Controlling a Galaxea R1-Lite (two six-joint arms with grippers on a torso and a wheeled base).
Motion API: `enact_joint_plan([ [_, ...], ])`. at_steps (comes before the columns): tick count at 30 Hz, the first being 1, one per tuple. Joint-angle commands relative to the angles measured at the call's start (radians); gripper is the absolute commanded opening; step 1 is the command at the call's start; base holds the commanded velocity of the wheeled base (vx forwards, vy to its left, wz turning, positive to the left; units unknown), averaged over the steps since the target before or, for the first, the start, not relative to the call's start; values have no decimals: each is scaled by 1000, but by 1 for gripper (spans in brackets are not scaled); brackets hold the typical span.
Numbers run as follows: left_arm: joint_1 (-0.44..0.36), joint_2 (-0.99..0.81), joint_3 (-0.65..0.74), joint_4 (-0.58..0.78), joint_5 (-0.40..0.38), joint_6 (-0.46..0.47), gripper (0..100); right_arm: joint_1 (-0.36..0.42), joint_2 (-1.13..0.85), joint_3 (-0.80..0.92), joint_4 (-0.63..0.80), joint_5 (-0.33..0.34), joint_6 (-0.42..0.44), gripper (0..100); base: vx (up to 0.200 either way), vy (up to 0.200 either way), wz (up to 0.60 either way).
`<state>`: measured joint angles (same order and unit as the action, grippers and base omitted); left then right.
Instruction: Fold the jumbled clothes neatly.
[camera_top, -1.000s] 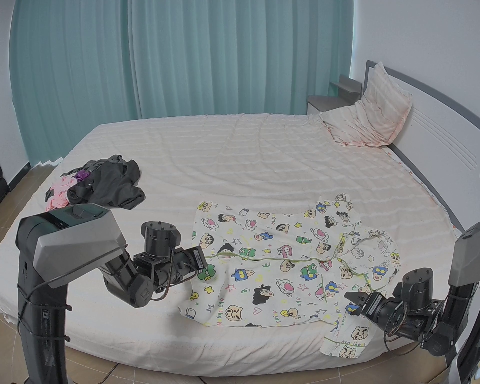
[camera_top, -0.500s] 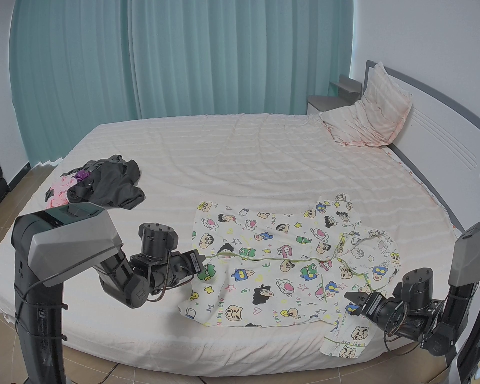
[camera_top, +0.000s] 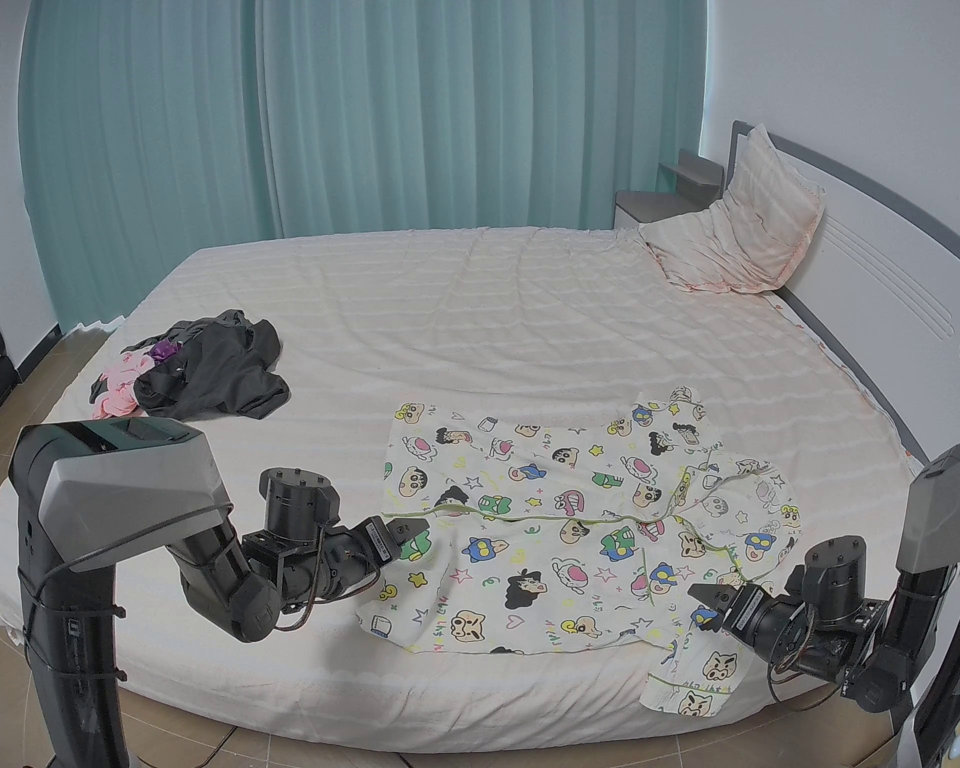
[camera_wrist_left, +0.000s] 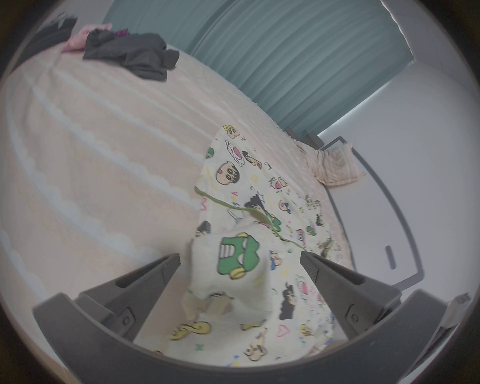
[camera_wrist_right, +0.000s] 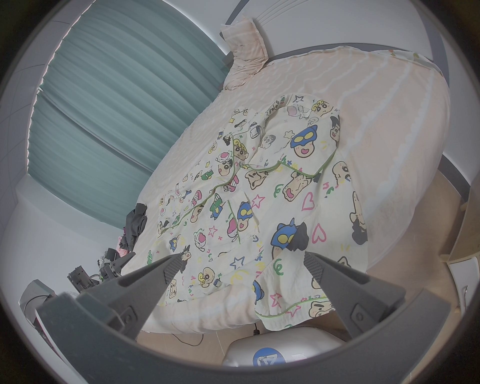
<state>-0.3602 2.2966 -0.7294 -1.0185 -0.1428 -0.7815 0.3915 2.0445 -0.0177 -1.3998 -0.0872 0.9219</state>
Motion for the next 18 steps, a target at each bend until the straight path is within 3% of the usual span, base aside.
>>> enact_joint_plan([
  [1, -5, 4, -10, -18, -43, -47, 100, 0, 0, 18, 1, 0, 0, 100, 0, 0, 0],
  [18, -11, 66, -53, -22, -32, -39, 100, 0, 0, 18, -1, 0, 0, 100, 0, 0, 0],
])
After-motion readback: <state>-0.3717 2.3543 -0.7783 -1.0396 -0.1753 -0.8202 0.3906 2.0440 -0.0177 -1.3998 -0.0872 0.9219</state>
